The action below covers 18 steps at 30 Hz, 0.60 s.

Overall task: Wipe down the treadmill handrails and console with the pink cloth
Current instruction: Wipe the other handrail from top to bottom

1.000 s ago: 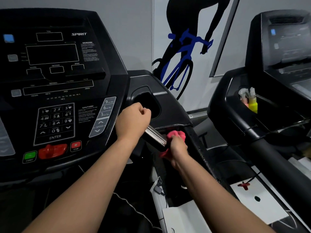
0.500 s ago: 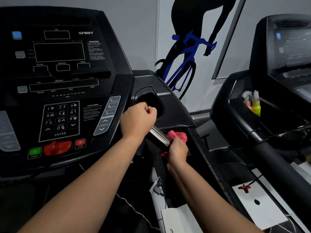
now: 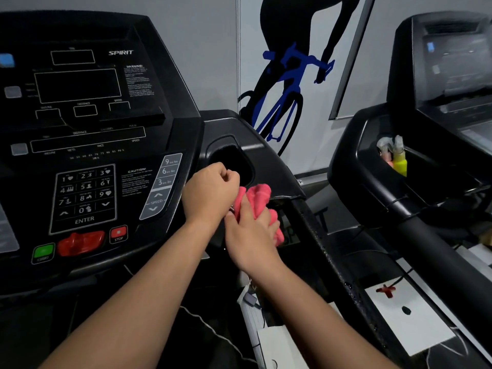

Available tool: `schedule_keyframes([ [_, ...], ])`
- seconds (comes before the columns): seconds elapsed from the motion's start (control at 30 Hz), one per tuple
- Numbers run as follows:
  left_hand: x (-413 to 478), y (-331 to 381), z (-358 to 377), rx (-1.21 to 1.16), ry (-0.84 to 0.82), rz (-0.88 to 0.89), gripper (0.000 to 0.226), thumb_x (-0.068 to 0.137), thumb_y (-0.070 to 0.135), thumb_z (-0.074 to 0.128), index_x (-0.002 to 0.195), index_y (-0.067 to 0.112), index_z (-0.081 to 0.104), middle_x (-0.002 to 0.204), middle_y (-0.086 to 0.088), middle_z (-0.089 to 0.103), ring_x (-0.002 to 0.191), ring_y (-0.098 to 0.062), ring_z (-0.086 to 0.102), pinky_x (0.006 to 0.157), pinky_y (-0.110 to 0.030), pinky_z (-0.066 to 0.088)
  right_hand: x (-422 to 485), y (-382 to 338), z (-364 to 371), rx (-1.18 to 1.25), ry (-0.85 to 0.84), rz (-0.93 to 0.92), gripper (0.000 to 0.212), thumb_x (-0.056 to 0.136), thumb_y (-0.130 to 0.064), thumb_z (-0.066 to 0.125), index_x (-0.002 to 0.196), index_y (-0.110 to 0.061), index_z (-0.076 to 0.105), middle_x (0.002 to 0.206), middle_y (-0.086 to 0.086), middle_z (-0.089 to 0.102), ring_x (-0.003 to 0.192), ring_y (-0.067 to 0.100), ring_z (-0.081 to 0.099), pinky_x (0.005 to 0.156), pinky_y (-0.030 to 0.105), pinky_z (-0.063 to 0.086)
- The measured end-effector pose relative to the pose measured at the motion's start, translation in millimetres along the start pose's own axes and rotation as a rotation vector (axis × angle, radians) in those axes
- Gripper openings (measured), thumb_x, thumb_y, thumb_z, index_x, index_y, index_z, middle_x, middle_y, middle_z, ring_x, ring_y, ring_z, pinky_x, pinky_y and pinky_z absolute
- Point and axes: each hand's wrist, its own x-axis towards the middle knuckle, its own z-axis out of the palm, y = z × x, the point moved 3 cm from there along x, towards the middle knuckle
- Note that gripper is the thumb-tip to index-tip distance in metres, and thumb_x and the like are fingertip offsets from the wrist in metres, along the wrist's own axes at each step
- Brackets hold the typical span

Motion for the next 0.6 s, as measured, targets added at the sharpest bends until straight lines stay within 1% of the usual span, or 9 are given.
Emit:
schedule_keyframes([
  [0.07, 1.2, -0.8, 0.7, 0.002, 0.01, -0.011, 0.028, 0.084, 0.028, 0.049, 0.063, 0.01, 0.052, 0.056, -0.001, 0.051, 0.058, -0.023, 0.049, 0.049, -0.03, 0.028, 7.6, -0.3, -3.5, -0.128, 0.088, -0.135, 0.041, 0.099, -0.039, 0.022, 0.138, -0.031, 0.032, 0.142, 0.015, 0.029, 0.131, 0.043, 0.025, 0.109, 0.055, 0.018],
  [0.13, 0.4, -0.3, 1.2, 0.001, 0.012, -0.005, 0.029, 0.084, 0.029, 0.049, 0.064, 0.009, 0.054, 0.057, -0.002, 0.053, 0.06, -0.025, 0.05, 0.052, -0.031, 0.03, 21.9, 2.9, -9.9, -0.187, 0.129, -0.199, 0.043, 0.098, -0.033, 0.016, 0.124, -0.018, 0.048, 0.124, 0.015, 0.047, 0.117, 0.037, 0.043, 0.101, 0.048, 0.032],
  [0.2, -1.1, 0.1, 0.5, -0.012, 0.01, 0.003, 0.029, 0.085, 0.029, 0.049, 0.064, 0.009, 0.054, 0.057, -0.002, 0.053, 0.059, -0.024, 0.05, 0.052, -0.031, 0.032, 39.2, 11.0, -19.1, -0.128, 0.07, -0.181, 0.045, 0.098, -0.032, 0.018, 0.11, -0.012, 0.057, 0.115, 0.015, 0.057, 0.109, 0.034, 0.051, 0.09, 0.04, 0.04],
  [0.27, -2.7, 0.2, -0.2, -0.025, 0.007, 0.018, 0.03, 0.085, 0.028, 0.049, 0.063, 0.009, 0.052, 0.055, -0.001, 0.051, 0.056, -0.021, 0.048, 0.051, -0.031, 0.033, 53.9, 23.3, -24.6, -0.061, -0.01, -0.105, 0.043, 0.098, -0.036, 0.027, 0.097, -0.016, 0.064, 0.106, 0.011, 0.064, 0.102, 0.03, 0.056, 0.082, 0.035, 0.04],
  [0.37, -2.6, -0.4, -0.2, -0.049, 0.007, 0.053, 0.033, 0.086, 0.028, 0.05, 0.058, 0.01, 0.047, 0.051, 0.0, 0.046, 0.051, -0.018, 0.043, 0.048, -0.029, 0.03, 72.8, 34.7, -23.6, -0.054, -0.122, -0.065, 0.041, 0.095, -0.036, 0.033, 0.072, -0.014, 0.06, 0.087, 0.009, 0.063, 0.09, 0.029, 0.059, 0.079, 0.037, 0.043],
  [0.47, -0.7, 0.1, -2.5, -0.042, -0.027, 0.091, 0.032, 0.087, 0.028, 0.052, 0.059, 0.011, 0.049, 0.052, 0.0, 0.047, 0.05, -0.014, 0.042, 0.047, -0.028, 0.026, 81.8, 25.3, -23.1, 0.014, -0.297, -0.016, 0.038, 0.097, -0.02, 0.034, 0.064, -0.017, 0.053, 0.08, 0.007, 0.06, 0.08, 0.023, 0.058, 0.081, 0.036, 0.045],
  [0.5, -0.5, 0.8, -4.1, -0.031, -0.054, 0.098, 0.03, 0.087, 0.028, 0.052, 0.061, 0.012, 0.051, 0.053, 0.001, 0.049, 0.052, -0.013, 0.044, 0.048, -0.027, 0.027, 82.3, 20.9, -22.1, 0.03, -0.365, -0.002, 0.037, 0.097, -0.015, 0.034, 0.065, -0.02, 0.051, 0.074, 0.004, 0.057, 0.07, 0.017, 0.056, 0.074, 0.035, 0.047],
  [0.53, 0.8, 1.0, -4.7, -0.026, -0.087, 0.1, 0.027, 0.087, 0.028, 0.052, 0.064, 0.014, 0.053, 0.055, 0.002, 0.051, 0.055, -0.012, 0.046, 0.049, -0.027, 0.028, 82.7, 16.1, -21.2, 0.046, -0.442, 0.018, 0.037, 0.098, -0.012, 0.034, 0.066, -0.018, 0.051, 0.066, 0.002, 0.056, 0.059, 0.014, 0.054, 0.062, 0.031, 0.048],
  [0.6, 3.3, -0.7, -4.5, -0.036, -0.161, 0.081, 0.021, 0.086, 0.029, 0.054, 0.067, 0.021, 0.054, 0.061, 0.007, 0.055, 0.063, -0.011, 0.05, 0.053, -0.026, 0.032, 80.0, 8.6, -19.0, 0.102, -0.547, 0.063, 0.038, 0.097, -0.016, 0.033, 0.065, -0.011, 0.052, 0.052, 0.003, 0.054, 0.041, 0.014, 0.051, 0.042, 0.021, 0.042],
])
